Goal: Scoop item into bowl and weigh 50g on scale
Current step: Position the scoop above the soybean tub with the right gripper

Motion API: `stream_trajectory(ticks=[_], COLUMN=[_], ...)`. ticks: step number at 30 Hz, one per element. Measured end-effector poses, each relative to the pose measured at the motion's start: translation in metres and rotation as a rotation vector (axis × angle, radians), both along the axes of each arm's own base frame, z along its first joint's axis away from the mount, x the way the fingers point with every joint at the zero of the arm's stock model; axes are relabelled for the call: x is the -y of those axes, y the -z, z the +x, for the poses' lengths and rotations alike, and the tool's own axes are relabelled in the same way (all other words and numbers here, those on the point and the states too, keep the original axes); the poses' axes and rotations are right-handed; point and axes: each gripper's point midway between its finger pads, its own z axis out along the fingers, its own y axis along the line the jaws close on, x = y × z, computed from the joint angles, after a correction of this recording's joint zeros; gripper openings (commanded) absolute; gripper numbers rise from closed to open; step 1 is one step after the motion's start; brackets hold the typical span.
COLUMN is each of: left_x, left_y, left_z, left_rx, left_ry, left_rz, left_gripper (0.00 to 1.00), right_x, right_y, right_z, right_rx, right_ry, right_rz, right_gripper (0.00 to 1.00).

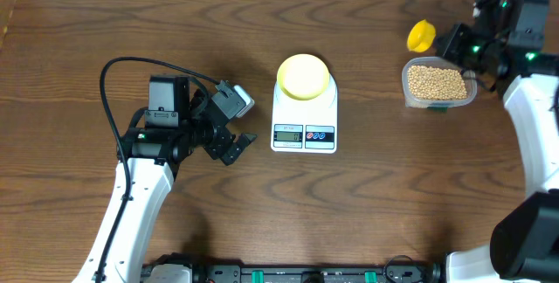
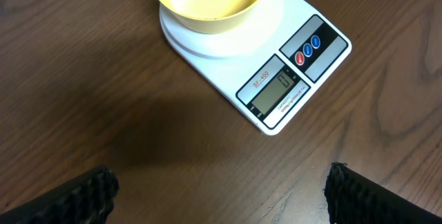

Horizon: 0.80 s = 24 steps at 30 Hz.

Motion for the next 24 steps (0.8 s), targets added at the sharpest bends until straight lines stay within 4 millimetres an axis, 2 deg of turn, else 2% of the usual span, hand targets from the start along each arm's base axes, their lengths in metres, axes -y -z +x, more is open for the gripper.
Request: stream_trajectory(ticks=[3, 6, 13, 19, 24], left_x=[0.000, 0.000, 0.000, 0.000, 0.000], left_y=[0.000, 0.000, 0.000, 0.000, 0.000], left_z=[0.000, 0.000, 0.000, 0.000, 0.000], left_rx=[0.000, 0.000, 0.000, 0.000, 0.000], left_ry=[0.000, 0.000, 0.000, 0.000, 0.000], left_rz=[0.000, 0.000, 0.000, 0.000, 0.000], left_gripper=[0.98, 0.98, 0.98, 0.98, 0.98], right_x=[0.003, 0.006, 0.020, 0.040, 0.048], right_y=[-0.023, -0.032, -0.018, -0.017, -0.022], right_z=[-0.006, -0.016, -0.041, -0.037, -0.030], right_rx=[-0.015, -0.045, -0.159, -0.143, -0.103], right_ry=[-0.008, -0.012, -0.009, -0.001, -0.007], right_rz=[-0.040, -0.071, -0.179, -0.321, -0.387], right_gripper=[0.01, 0.01, 0.01, 0.01, 0.01])
